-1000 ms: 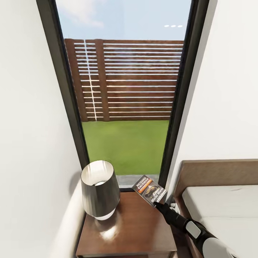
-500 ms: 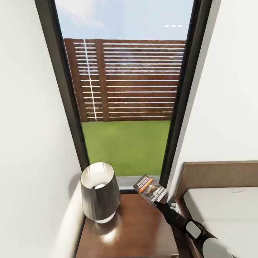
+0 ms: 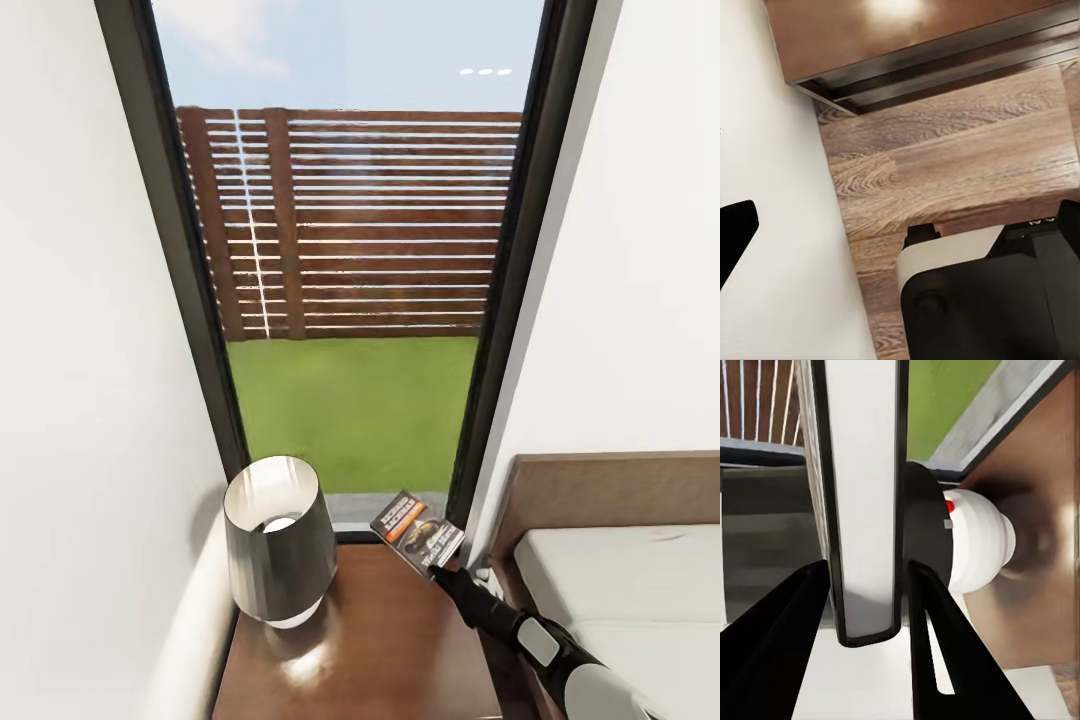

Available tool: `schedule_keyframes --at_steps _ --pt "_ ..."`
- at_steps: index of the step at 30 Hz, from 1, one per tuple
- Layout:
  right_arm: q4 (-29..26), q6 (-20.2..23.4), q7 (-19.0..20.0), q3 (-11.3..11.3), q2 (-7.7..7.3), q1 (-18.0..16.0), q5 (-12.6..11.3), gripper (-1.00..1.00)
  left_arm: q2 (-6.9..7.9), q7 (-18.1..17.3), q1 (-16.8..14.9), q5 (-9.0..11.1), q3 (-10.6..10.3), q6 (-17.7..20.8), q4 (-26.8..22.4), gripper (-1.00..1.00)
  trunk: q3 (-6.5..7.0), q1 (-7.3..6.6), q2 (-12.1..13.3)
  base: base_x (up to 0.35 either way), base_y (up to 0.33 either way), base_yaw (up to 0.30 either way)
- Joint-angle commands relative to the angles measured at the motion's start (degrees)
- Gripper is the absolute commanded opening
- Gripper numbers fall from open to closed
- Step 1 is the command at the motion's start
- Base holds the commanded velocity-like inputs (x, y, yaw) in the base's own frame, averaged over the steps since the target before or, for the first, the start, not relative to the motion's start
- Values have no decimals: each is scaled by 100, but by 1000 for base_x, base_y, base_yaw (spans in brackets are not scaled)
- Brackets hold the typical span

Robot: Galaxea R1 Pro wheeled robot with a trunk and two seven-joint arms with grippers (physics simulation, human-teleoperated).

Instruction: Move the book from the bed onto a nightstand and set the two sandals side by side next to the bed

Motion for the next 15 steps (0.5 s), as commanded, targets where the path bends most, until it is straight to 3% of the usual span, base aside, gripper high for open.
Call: schedule_keyframes --at_steps 1,15 --pt "1 50 -33 -10 1 -5 -44 -100 -1 30 -6 25 -41 -19 7 100 -13 3 -13 5 1 0" --pt "56 63 -312 21 -2 -5 -20 -100 -22 8 -6 65 -34 -8 -53 100 -13 3 -13 1 0 0"
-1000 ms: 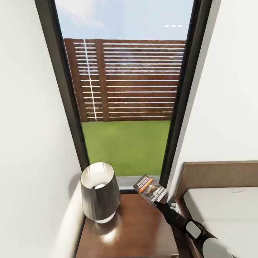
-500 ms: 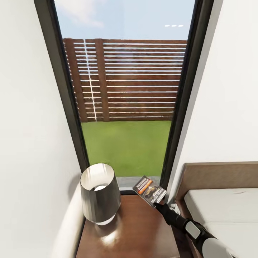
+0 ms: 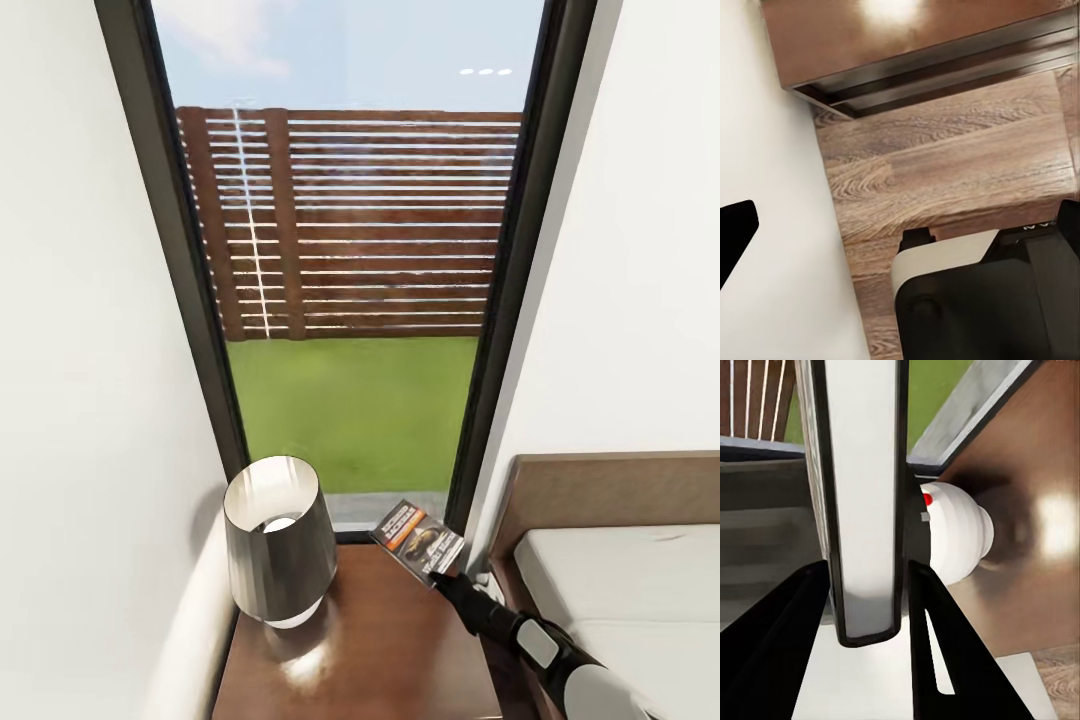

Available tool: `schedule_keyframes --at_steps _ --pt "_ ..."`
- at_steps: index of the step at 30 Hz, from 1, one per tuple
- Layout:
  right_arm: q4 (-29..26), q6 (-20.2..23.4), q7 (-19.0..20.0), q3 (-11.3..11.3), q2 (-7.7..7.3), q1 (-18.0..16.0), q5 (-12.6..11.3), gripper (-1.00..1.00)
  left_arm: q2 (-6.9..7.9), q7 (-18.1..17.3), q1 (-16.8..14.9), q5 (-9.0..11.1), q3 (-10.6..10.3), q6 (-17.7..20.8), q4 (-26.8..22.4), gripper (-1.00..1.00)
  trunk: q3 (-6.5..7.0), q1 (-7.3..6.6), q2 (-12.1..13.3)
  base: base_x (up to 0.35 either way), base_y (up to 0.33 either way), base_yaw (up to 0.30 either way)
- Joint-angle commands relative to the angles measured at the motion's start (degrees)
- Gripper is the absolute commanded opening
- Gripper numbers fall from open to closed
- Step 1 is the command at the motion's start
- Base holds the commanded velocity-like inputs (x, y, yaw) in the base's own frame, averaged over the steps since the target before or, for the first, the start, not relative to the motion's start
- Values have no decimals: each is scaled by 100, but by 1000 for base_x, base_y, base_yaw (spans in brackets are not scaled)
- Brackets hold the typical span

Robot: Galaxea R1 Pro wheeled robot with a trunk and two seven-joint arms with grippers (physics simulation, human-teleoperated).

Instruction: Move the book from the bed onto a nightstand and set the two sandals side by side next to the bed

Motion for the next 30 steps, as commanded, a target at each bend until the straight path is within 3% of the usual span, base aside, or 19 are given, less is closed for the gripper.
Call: schedule_keyframes --at_steps 1,15,30 --pt "3 56 -3 0 -10 -4 -42 -100 -22 27 -6 28 -44 -15 -21 100 -13 3 -12 0 0 0" --pt "13 74 -394 11 27 -4 -29 -100 -138 38 -6 60 -27 31 -95 100 -13 3 -12 0 0 0" --pt "-7 27 -375 7 33 -4 -36 -100 -114 37 -6 67 10 14 -80 100 -13 3 -12 0 0 0"
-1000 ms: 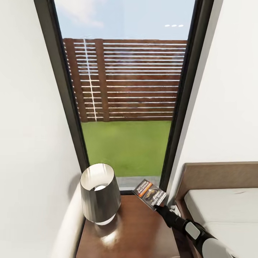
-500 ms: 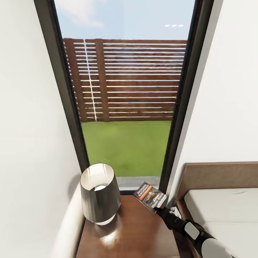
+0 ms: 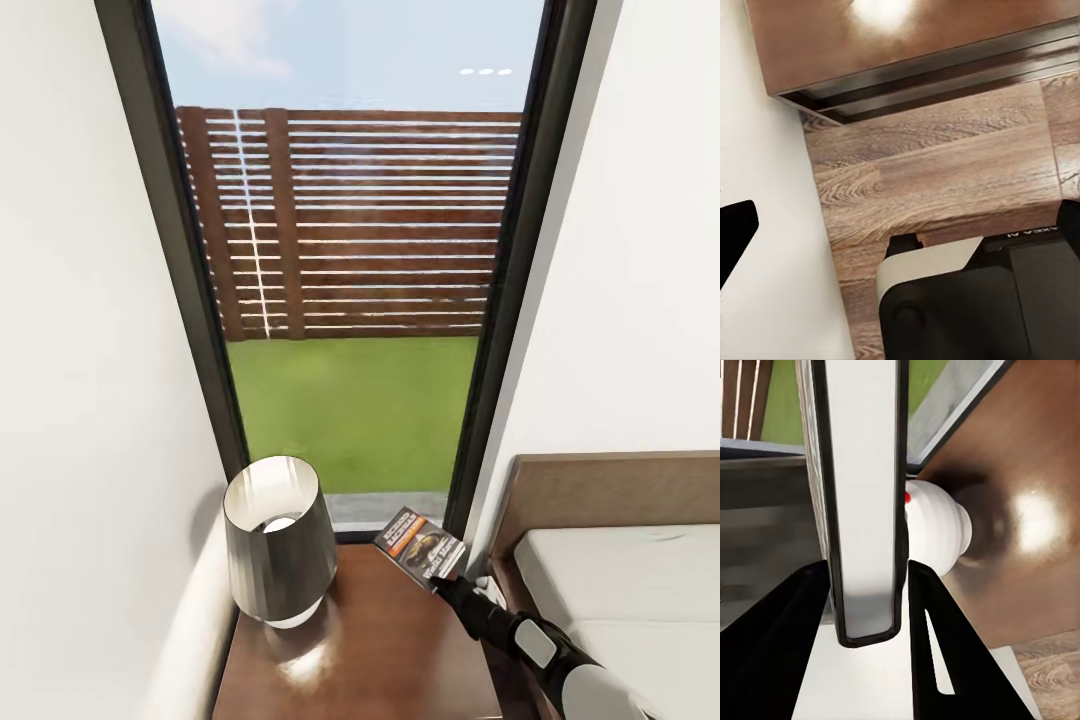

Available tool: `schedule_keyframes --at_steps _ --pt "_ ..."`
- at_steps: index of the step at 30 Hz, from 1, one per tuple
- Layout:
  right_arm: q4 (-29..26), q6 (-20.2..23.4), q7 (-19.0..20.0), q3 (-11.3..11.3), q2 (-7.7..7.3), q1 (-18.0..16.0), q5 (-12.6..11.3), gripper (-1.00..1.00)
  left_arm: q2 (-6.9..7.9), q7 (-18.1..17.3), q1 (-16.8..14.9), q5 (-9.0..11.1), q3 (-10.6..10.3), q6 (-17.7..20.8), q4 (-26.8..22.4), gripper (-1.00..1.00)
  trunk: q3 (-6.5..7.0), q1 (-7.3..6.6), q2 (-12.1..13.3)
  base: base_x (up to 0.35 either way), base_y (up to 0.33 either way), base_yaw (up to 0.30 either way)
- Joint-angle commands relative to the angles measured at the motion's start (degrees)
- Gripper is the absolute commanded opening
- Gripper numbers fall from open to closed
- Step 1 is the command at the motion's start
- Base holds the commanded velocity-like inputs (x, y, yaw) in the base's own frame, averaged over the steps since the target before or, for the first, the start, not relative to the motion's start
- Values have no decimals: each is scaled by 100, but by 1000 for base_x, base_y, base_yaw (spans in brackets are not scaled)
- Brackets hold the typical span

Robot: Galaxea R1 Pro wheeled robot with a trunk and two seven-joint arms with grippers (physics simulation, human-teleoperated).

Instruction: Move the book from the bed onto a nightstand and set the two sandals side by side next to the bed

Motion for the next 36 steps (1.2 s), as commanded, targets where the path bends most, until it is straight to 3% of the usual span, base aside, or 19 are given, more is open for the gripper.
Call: schedule_keyframes --at_steps 1,17,26,33,36 --pt "-5 45 5 -5 -1 -4 -46 -100 3 30 -6 30 -43 -20 8 100 -13 3 -12 0 0 0" --pt "-8 27 18 6 14 -4 -39 -100 24 38 2 34 -34 -16 15 100 -13 3 -12 0 0 0" --pt "-6 25 16 56 25 -4 -39 -100 25 39 1 36 -21 -12 21 100 -174 201 -373 0 0 0" --pt "6 29 -15 81 40 -4 -37 -100 25 46 2 93 -14 -11 22 100 -174 201 -373 0 0 0" --pt "9 31 -37 84 47 -4 -35 -100 23 45 3 106 -14 -11 24 100 -228 267 -494 0 0 0"
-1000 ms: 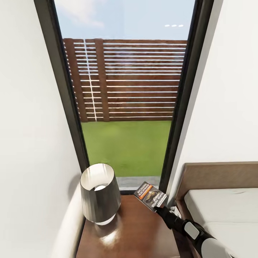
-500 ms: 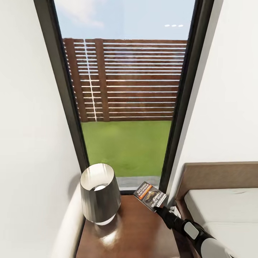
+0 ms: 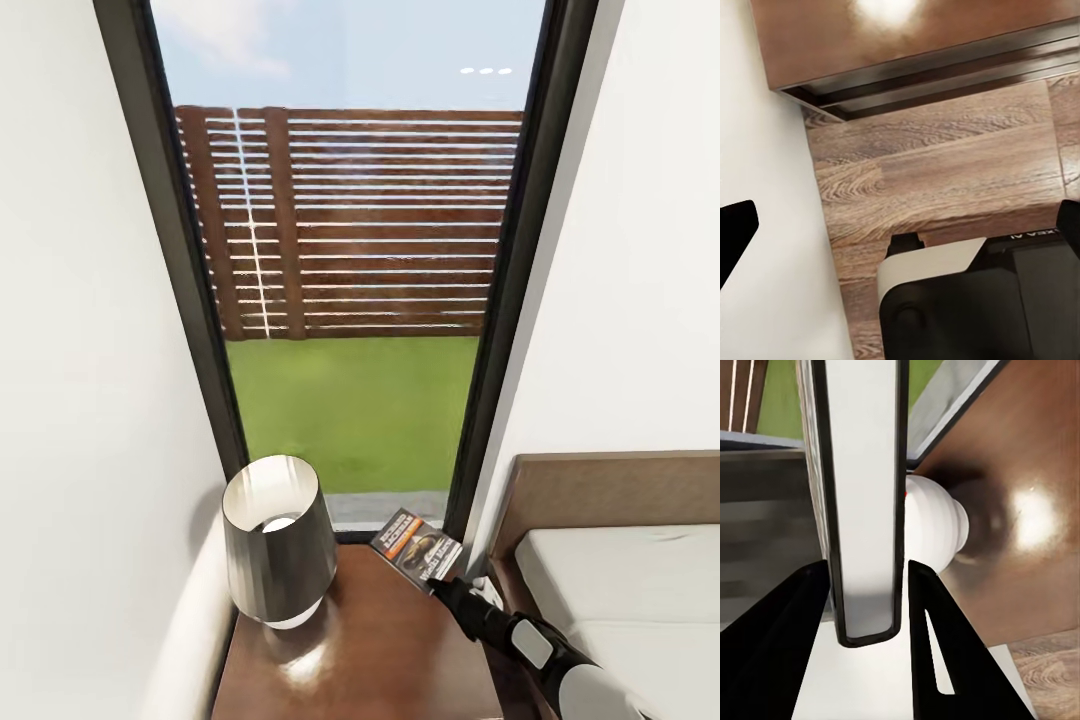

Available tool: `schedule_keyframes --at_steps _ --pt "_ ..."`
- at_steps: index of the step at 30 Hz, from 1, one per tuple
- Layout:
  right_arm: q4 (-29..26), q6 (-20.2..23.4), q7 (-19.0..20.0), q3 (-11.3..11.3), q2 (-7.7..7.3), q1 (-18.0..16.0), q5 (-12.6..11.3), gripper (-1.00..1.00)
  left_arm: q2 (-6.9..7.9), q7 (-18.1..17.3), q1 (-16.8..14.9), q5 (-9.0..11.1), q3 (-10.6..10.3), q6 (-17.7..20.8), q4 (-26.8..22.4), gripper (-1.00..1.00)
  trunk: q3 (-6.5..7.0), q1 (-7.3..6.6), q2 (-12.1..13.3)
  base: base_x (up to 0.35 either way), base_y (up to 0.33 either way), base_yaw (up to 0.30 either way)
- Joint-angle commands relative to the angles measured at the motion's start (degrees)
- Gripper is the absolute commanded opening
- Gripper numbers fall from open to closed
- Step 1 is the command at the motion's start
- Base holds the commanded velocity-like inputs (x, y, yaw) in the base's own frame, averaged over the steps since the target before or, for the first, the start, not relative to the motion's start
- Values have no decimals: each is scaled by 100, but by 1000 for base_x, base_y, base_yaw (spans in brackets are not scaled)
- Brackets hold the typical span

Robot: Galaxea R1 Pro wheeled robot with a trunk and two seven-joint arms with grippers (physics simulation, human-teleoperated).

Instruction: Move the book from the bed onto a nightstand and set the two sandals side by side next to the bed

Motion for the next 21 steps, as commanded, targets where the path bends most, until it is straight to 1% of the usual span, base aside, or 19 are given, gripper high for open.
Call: schedule_keyframes --at_steps 1,10,14,15,18,21 --pt "-2 50 1 -3 -1 -4 -55 -100 0 29 -6 37 -48 -20 7 100 -30 25 -52 0 0 0" --pt "9 52 -33 35 9 -4 -51 -100 -1 20 -6 61 -47 -29 7 100 -191 223 -413 0 0 0" --pt "12 61 -41 193 12 -4 -52 -100 0 18 -8 81 -45 -34 6 100 -263 311 -574 0 0 0" --pt "12 61 -41 193 12 -4 -52 -100 0 18 -8 81 -45 -34 6 100 -281 333 -614 0 0 0" --pt "14 65 -49 304 20 -4 -55 -100 1 17 -7 92 -46 -38 6 100 -335 398 -734 0 0 0" --pt "13 72 -53 362 30 -4 -57 -100 1 19 -6 97 -46 -42 5 100 -389 464 -855 0 0 0"
